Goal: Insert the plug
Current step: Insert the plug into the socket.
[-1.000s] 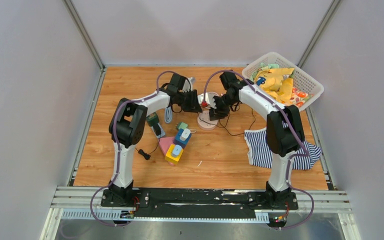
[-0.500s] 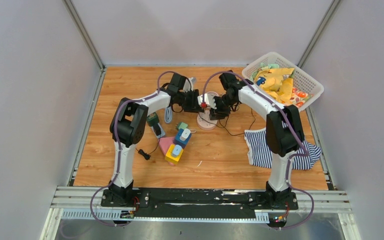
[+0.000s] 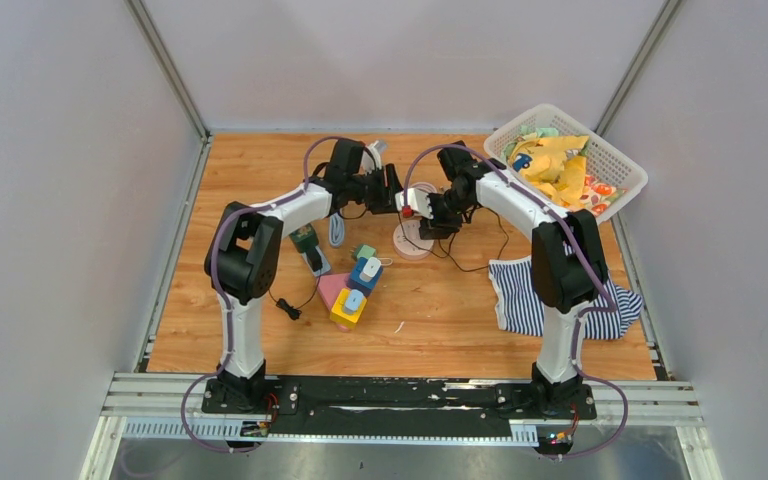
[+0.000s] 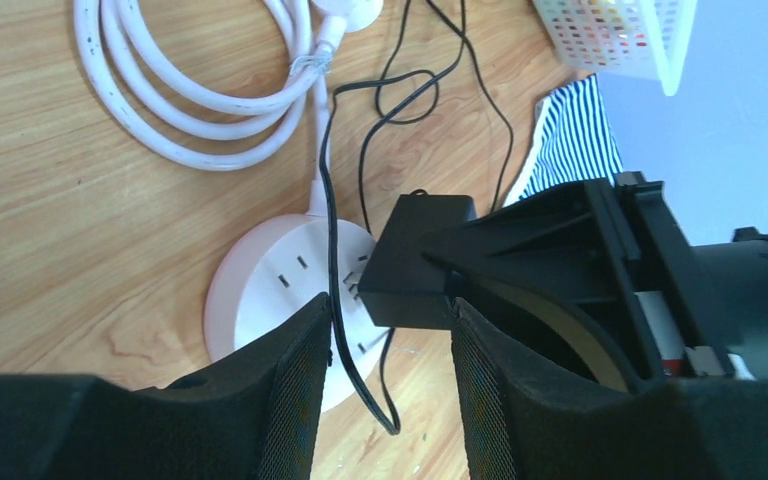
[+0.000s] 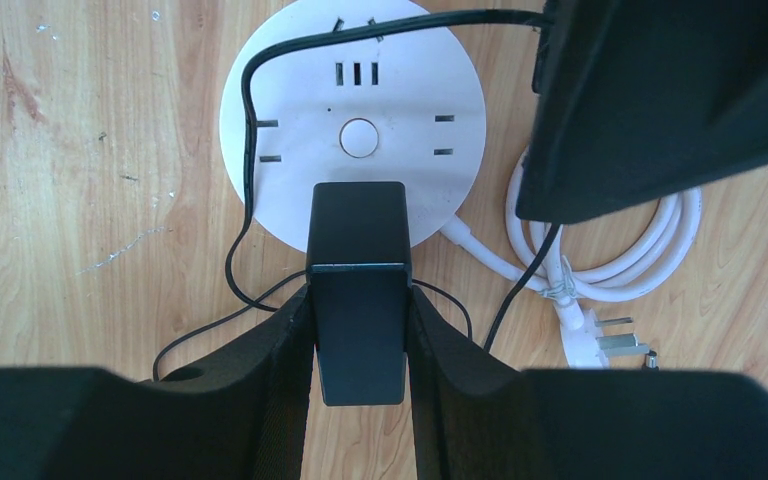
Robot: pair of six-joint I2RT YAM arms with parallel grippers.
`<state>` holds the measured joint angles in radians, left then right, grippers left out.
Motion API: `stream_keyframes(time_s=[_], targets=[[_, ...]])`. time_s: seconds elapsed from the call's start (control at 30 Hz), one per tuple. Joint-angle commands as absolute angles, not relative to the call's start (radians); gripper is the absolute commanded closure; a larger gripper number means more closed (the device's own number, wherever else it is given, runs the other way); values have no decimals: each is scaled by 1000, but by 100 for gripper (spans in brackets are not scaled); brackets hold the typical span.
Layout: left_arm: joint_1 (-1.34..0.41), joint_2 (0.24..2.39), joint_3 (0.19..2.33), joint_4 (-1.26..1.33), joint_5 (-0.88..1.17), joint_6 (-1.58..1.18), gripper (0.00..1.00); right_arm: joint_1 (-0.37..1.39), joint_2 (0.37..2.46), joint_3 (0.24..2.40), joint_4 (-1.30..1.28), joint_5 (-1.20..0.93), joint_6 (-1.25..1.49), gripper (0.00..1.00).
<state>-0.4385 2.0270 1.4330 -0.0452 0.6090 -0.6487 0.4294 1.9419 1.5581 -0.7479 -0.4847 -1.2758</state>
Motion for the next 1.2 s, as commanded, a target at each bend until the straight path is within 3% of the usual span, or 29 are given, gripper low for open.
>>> stream_keyframes(time_s=[0.0, 0.17, 0.33, 0.6, 0.9, 1.03, 1.17], targets=[[-432, 1995, 1416, -11, 655, -687, 52, 449, 1966, 1555, -737, -468, -1263, 100], [-442, 2009, 1394, -11, 704, -699, 57, 448, 1965, 1566, -730, -471, -1250, 100], [-446, 2034, 1396, -10, 741, -685, 53, 447, 1969, 1578, -724, -474, -1235, 100], [-418, 1957, 1448, -215, 475, -543, 52, 448, 1964, 1584, -722, -463, -1223, 100], [-414, 1879, 1417, -195, 452, -590, 52, 447, 1968, 1591, -720, -455, -1214, 100], [-423, 1897, 1350, -31, 577, -710, 58, 448, 1970, 1592, -721, -458, -1210, 100], [-477, 1954, 1370, -4, 625, -720, 58, 448, 1971, 1595, -720, -450, -1204, 100]])
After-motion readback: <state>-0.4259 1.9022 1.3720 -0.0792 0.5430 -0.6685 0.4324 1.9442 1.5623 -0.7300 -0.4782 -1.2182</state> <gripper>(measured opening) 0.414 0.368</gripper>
